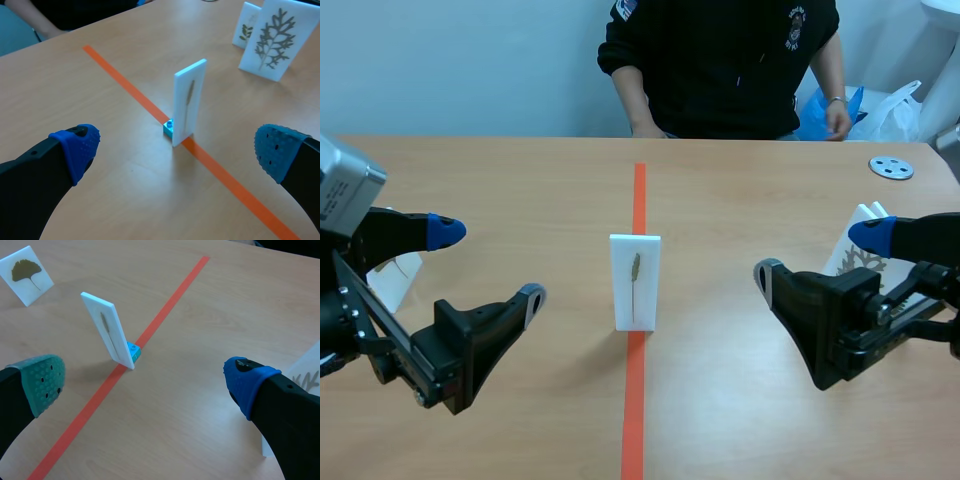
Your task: Sort the leaf by its shape. The table is split by an orange tape line. A compound leaf with several leaflets goes to the left side, a simple leaf with one blade goes to the right side. Return to the home posture when a red brick is placed on the table.
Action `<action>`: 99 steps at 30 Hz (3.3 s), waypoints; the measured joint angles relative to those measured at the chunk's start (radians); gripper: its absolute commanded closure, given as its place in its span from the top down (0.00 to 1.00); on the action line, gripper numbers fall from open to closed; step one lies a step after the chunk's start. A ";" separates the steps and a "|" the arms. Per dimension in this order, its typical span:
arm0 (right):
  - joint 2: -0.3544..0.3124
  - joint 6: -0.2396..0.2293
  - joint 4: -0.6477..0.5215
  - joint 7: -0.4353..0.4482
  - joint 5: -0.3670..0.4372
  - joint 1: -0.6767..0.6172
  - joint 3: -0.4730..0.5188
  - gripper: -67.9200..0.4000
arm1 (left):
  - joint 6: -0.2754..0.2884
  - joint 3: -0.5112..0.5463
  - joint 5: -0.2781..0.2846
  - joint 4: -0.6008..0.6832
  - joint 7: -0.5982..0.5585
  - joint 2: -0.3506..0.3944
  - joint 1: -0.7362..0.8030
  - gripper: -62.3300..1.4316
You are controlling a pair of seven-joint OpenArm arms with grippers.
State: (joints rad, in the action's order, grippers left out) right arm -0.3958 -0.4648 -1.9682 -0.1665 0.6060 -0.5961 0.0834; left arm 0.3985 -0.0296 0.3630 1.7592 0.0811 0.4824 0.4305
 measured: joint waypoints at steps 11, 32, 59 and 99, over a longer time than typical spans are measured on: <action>0.000 0.000 0.000 0.000 0.000 0.000 0.000 1.00 | 0.043 -0.076 -0.044 -0.285 -0.078 -0.036 -0.186 1.00; 0.000 0.000 0.000 0.000 0.000 0.000 0.000 1.00 | 0.059 -0.364 -0.319 -0.729 -0.333 -0.117 -0.564 1.00; 0.000 0.000 0.000 0.000 0.000 0.000 0.000 1.00 | 0.037 -0.616 -0.314 -1.046 -0.491 -0.200 -0.766 0.91; 0.000 0.000 0.000 -0.011 0.023 0.000 0.000 1.00 | -0.102 -0.714 -0.171 -1.070 -0.513 -0.263 -0.760 0.13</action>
State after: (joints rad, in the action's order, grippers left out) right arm -0.3958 -0.4648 -1.9682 -0.1776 0.6292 -0.5961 0.0837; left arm 0.2962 -0.7437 0.1917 0.6895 -0.4316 0.2195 -0.3298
